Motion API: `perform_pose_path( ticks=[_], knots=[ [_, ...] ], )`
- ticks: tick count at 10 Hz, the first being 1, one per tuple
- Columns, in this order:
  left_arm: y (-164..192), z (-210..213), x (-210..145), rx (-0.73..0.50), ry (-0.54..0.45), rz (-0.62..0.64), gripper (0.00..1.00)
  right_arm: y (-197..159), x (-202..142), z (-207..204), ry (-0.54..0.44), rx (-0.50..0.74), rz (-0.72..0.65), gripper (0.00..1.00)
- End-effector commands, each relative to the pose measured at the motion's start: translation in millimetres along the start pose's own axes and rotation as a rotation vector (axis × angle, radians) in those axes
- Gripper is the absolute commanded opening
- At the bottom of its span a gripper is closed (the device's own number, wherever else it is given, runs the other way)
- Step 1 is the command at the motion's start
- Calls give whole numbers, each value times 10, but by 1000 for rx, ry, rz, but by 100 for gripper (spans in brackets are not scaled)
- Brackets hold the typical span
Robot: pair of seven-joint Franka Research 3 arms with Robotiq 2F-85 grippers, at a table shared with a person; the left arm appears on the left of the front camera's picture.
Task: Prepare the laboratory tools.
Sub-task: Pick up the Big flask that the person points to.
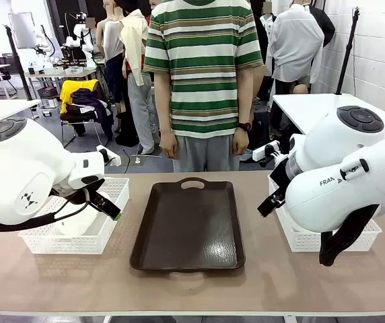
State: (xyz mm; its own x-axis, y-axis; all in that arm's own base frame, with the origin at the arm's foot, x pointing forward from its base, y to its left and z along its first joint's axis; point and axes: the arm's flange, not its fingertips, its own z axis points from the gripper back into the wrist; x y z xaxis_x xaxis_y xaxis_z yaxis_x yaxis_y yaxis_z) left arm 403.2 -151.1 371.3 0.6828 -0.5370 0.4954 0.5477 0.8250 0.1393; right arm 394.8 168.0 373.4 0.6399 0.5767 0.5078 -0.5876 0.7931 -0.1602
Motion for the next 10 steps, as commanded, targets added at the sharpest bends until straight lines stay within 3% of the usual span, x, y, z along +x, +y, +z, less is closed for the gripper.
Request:
perform_pose_path(
  ticks=[1,10],
  knots=[
    [0,1,0,0,0,0,100,0,0,0,0,0,0,100],
    [0,1,0,0,0,0,100,0,0,0,0,0,0,100]
  ],
)
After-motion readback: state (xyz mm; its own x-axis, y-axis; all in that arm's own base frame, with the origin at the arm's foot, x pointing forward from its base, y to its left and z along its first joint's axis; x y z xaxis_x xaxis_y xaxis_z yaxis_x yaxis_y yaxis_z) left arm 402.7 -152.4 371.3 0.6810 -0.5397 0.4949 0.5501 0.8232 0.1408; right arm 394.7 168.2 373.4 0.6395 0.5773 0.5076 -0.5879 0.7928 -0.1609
